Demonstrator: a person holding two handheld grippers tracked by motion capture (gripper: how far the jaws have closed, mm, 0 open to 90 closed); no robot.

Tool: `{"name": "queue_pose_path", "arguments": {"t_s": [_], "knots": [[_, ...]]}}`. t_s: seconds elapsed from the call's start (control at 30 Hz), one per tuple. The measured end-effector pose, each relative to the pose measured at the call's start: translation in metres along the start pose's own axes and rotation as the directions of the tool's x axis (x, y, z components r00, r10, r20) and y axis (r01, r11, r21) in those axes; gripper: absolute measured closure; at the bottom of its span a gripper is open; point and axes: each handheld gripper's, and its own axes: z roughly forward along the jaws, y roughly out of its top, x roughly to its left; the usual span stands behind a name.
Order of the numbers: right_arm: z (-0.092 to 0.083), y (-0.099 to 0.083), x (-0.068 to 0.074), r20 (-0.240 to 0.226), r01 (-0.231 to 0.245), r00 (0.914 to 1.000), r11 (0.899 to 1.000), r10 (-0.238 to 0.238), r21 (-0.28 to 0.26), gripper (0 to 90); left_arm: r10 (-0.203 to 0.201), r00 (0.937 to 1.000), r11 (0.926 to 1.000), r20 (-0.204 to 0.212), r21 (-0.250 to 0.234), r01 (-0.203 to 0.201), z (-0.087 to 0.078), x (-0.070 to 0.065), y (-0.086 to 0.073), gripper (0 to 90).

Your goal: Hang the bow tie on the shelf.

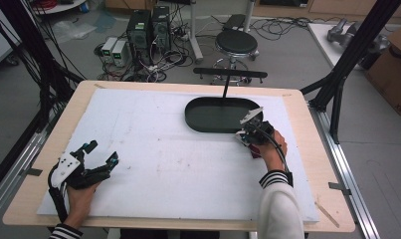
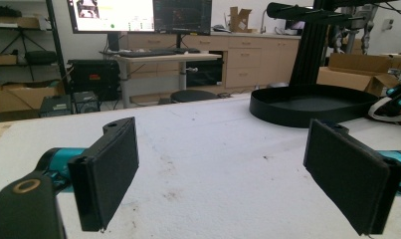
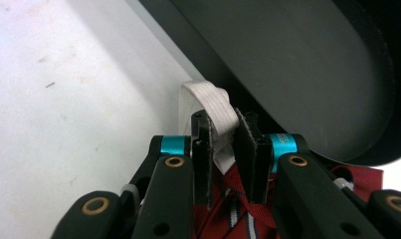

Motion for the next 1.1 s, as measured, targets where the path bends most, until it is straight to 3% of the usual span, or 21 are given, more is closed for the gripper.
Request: {"name": "queue_pose_path", "arguments": {"t_s": [0.27,0.57,0.73,0.83,0.93,0.97,1.03,1.07,1.1], "knots": [[-0.009,-0.001,-0.003,-0.024,-0.052,0.9985,0.996,0.05,-0.076,78.6,0.002,1.0,1.0,0.001,0.0,-0.002,0.0,0.0,0.0,14.4],[-0.021,-0.004,-0.008,-0.04,-0.118,0.9927,0.981,0.113,-0.151,78.8,0.002,1.0,1.0,0.001,-0.002,-0.002,0.0,0.0,0.0,14.5],[-0.032,-0.005,-0.012,-0.063,-0.168,0.9856,0.957,0.157,-0.235,78.8,0.0,1.0,1.0,0.001,-0.002,0.0,0.0,0.0,0.0,14.5],[-0.036,-0.006,-0.013,-0.066,-0.183,0.9829,0.949,0.172,-0.256,78.8,0.002,1.0,1.0,0.0,-0.003,-0.002,0.0,0.0,0.0,14.5],[-0.042,-0.008,-0.015,-0.074,-0.207,0.9784,0.932,0.193,-0.297,78.8,0.001,1.0,1.0,0.001,-0.002,-0.001,0.0,0.0,0.0,14.4],[-0.042,-0.008,-0.015,-0.074,-0.207,0.9784,0.932,0.193,-0.297,78.8,0.001,1.0,1.0,0.001,-0.002,-0.001,0.0,0.0,0.0,14.4],[-0.046,-0.009,-0.016,-0.075,-0.217,0.9762,0.92,0.204,-0.327,78.8,0.001,1.0,1.0,0.001,-0.002,-0.001,0.0,0.0,0.0,14.5],[-0.05,-0.009,-0.017,-0.076,-0.23,0.9732,0.907,0.217,-0.354,78.8,0.001,1.0,1.0,0.001,-0.002,-0.001,0.0,0.0,0.0,14.4],[-0.052,-0.01,-0.017,-0.073,-0.232,0.9727,0.901,0.22,-0.366,78.9,0.001,1.0,1.0,0.001,-0.002,-0.001,0.0,0.0,0.0,14.4]]}}
